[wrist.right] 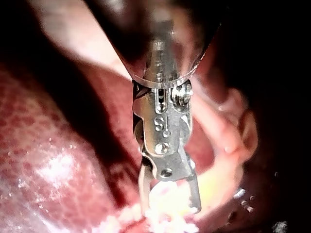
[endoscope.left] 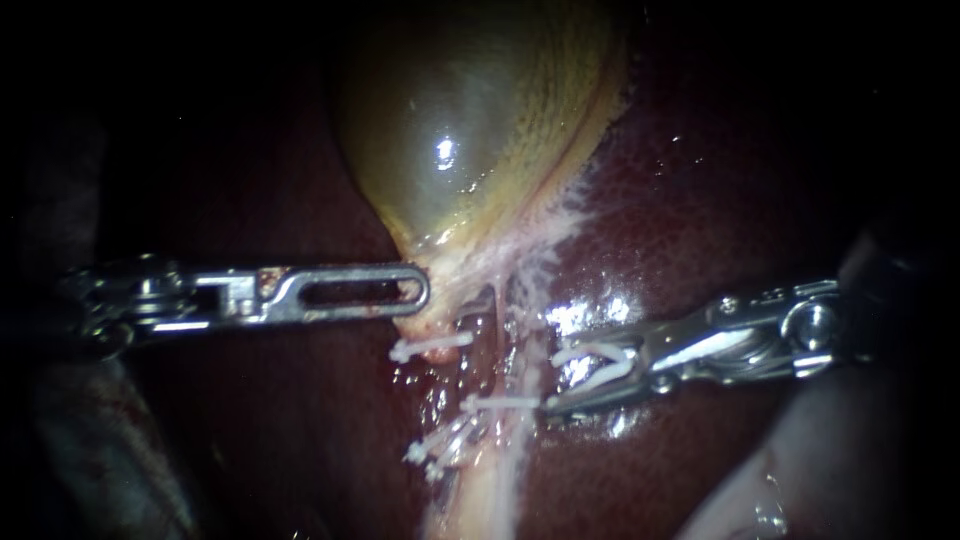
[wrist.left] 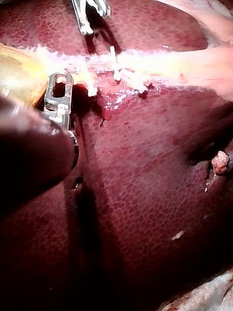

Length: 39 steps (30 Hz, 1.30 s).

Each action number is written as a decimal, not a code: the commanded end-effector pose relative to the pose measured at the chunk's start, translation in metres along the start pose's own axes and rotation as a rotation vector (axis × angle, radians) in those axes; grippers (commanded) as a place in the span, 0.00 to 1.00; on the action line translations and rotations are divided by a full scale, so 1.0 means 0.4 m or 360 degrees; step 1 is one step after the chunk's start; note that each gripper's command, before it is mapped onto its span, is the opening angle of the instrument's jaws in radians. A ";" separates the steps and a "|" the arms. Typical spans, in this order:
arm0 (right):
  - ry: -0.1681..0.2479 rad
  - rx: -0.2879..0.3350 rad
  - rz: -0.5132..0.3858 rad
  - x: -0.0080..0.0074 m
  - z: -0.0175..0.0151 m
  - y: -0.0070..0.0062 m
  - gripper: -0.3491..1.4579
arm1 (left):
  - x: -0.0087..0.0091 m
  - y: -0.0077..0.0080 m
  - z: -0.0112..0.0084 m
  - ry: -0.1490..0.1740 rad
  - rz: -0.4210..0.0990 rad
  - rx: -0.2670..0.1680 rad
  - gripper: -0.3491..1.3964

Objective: Clipping second clip right tube

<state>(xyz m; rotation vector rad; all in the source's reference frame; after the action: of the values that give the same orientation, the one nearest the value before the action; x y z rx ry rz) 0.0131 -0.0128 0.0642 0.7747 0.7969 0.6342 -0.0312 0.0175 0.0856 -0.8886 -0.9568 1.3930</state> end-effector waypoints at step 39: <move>0.0048 -0.0067 0.0106 -0.0047 0.0213 0.0073 0.48 | -0.0040 0.0092 -0.0060 -0.0009 -0.0001 -0.0013 0.00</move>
<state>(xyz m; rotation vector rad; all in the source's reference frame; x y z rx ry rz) 0.0185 -0.0156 0.0714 0.7544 0.7858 0.7219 -0.0303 0.0160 0.0812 -0.8907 -0.9676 1.3928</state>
